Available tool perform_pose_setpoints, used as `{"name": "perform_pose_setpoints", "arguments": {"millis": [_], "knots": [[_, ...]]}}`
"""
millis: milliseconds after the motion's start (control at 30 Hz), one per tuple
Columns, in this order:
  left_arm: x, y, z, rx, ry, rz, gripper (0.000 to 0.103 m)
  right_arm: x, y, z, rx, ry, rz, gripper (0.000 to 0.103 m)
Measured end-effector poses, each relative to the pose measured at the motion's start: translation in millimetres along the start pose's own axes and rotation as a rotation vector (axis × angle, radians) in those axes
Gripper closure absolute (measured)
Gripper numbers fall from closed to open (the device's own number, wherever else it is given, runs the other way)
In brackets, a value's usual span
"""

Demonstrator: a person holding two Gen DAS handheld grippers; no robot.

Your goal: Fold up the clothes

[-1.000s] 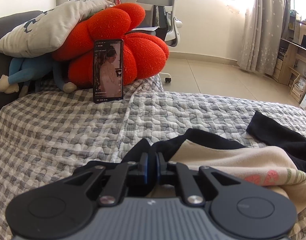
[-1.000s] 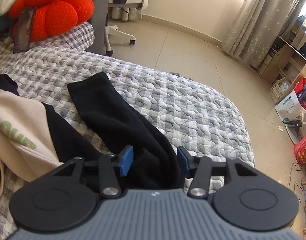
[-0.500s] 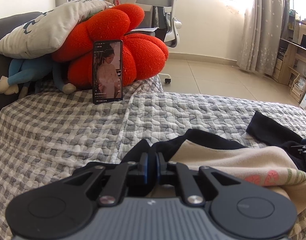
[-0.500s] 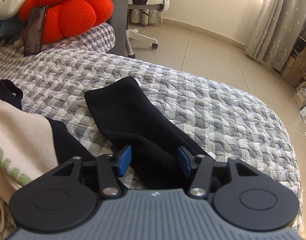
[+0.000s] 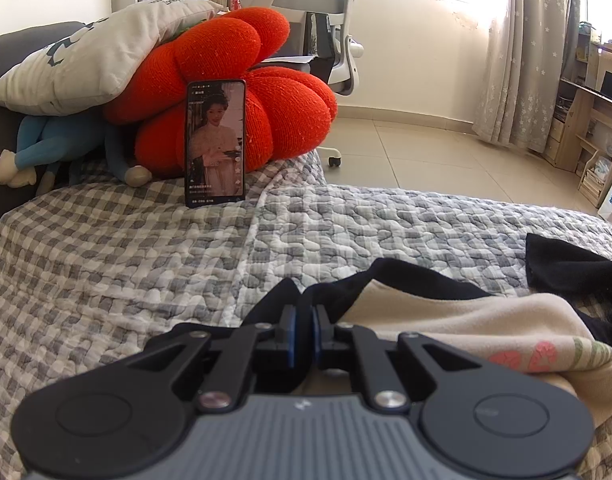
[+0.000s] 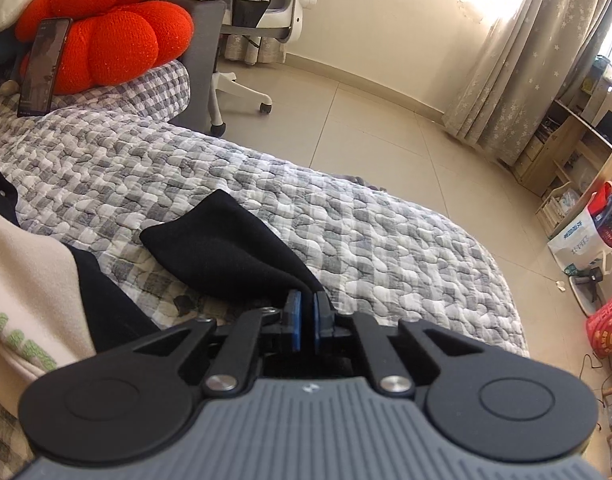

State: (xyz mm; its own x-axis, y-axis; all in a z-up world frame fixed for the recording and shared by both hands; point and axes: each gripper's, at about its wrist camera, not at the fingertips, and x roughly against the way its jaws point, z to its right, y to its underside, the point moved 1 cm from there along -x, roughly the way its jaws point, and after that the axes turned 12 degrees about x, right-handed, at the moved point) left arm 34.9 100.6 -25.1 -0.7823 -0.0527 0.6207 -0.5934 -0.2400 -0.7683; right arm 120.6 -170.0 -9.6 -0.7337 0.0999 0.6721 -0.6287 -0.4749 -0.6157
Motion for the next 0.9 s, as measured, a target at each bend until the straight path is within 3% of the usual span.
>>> {"name": "perform_pose_setpoints", "arguments": {"millis": [433,700,833,900], "knots": [[0.5,0.1,-0.3,0.004,0.002,-0.001,0.095,26.6,20.5,18.1,0.087,0.145,-0.074,0.098],[0.8,0.4,-0.1,0.002,0.002,-0.001,0.095,16.0,36.2,19.5,0.106,0.103,-0.199,0.098],[0.8,0.4,-0.2,0.002,0.002,-0.001,0.095,27.7,32.9,19.2,0.065,0.032,-0.143,0.079],[0.7,0.4,-0.2,0.001,0.002,-0.001,0.095,36.3,28.7,18.7,0.041,-0.016,-0.088,0.054]]}}
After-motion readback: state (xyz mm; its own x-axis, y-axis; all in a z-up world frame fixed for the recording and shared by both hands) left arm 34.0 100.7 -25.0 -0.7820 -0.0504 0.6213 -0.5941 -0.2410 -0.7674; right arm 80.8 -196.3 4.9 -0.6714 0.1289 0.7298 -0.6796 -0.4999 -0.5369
